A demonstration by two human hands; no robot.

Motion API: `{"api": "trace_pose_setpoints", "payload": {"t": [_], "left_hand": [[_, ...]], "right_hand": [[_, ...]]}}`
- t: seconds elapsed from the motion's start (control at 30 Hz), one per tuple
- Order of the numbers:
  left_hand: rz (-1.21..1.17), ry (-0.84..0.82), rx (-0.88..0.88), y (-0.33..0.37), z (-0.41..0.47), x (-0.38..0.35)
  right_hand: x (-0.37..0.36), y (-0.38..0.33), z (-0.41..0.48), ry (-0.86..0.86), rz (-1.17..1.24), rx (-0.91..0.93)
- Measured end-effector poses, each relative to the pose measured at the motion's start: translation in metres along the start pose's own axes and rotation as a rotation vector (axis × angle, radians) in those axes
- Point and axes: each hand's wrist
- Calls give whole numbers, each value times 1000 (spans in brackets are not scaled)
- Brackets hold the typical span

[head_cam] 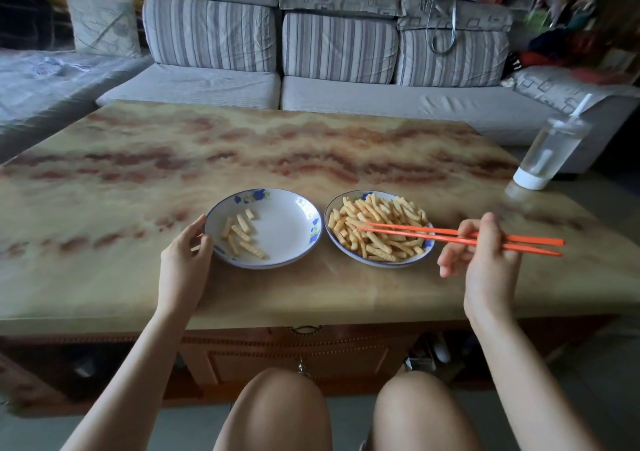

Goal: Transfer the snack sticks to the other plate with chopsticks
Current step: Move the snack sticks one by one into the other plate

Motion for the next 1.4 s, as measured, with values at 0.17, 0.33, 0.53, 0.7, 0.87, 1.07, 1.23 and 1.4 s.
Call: {"api": "trace_pose_setpoints", "payload": {"t": [0.17,0.33,0.53,0.7,0.87,1.07,1.23,1.4], "left_hand": [[7,-3,-1,1,-1,0],[2,-1,-2,1,-1,0],[5,0,-16,0,0,0],[11,3,-25,-1,1,-1],[17,15,-22,-1,1,-1],[20,2,-17,-2,1,-1],[17,4,-8,-1,1,0],[13,-8,5,-2,1,0]], "right_hand": [[7,4,0,-12,-16,2],[3,-12,-4,-10,37,43],[-26,-21,-26,-141,81,-10],[-58,-4,-62,-396,22,-103],[-73,9,-80,-504,-6,-124],[-73,14,-80,-414,-5,-169],[-58,9,-67,-314,24,-141],[-29,-5,-38,-180,32,-70]]}}
Point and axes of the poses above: each hand's wrist, its own z-axis towards the middle knuckle, its own x-axis out of the back of the hand, y = z × x, and after that the axes turned 15 degrees about y, right-handed
